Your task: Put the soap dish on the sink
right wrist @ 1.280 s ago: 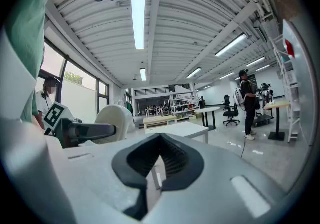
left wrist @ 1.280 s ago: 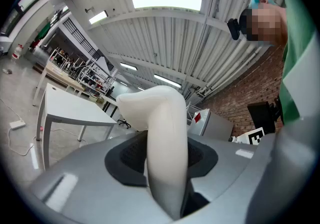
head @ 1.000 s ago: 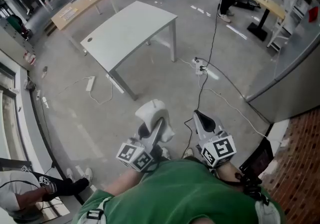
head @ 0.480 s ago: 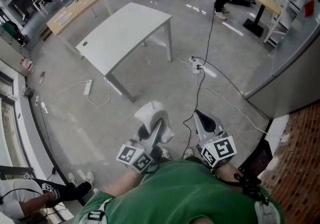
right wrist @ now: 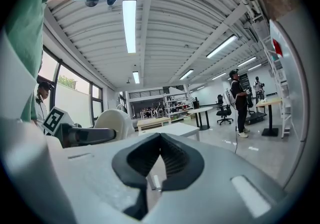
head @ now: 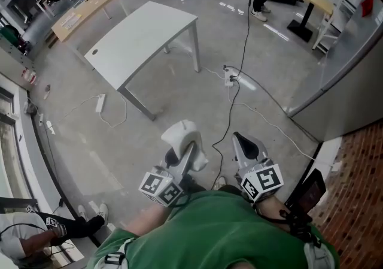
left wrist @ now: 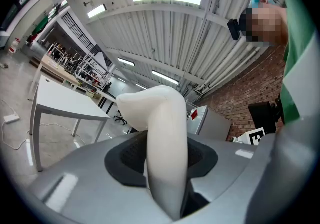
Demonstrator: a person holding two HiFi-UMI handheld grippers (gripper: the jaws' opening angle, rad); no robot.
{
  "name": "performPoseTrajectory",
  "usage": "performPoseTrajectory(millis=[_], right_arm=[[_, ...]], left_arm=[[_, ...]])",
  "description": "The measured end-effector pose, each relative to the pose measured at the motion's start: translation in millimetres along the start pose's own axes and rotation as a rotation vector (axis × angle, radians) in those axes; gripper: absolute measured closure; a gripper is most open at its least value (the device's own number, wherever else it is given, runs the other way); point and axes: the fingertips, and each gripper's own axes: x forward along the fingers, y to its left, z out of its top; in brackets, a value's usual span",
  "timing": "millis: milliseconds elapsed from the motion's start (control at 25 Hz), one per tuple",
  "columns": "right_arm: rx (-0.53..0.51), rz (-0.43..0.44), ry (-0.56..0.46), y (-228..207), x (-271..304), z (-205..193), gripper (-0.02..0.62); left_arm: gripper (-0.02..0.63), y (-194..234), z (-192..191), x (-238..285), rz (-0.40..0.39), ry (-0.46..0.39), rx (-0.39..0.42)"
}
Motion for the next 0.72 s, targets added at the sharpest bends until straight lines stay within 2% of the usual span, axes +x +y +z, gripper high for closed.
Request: performPoseTrajectory(millis=[200,400,720], right_arm=[[0.007,0.021,0.005,-22.8,-8.6,-0.6,0.594],[0.018,0.030,0.013,-42.6,-10.5,1.5,0.594],[0.020,0.012,0.007,-72.5,23.5,3.8,0.594]], left_arm=[[0.449,-15.2,-8.0,14.1,0.016,-0.022,0.006],[0.449,-22.7,-12.9,30.5,0.031,-0.006,0.009],[0.449,-2.7,-10.1,73.7,0.005,0.016,0.015]])
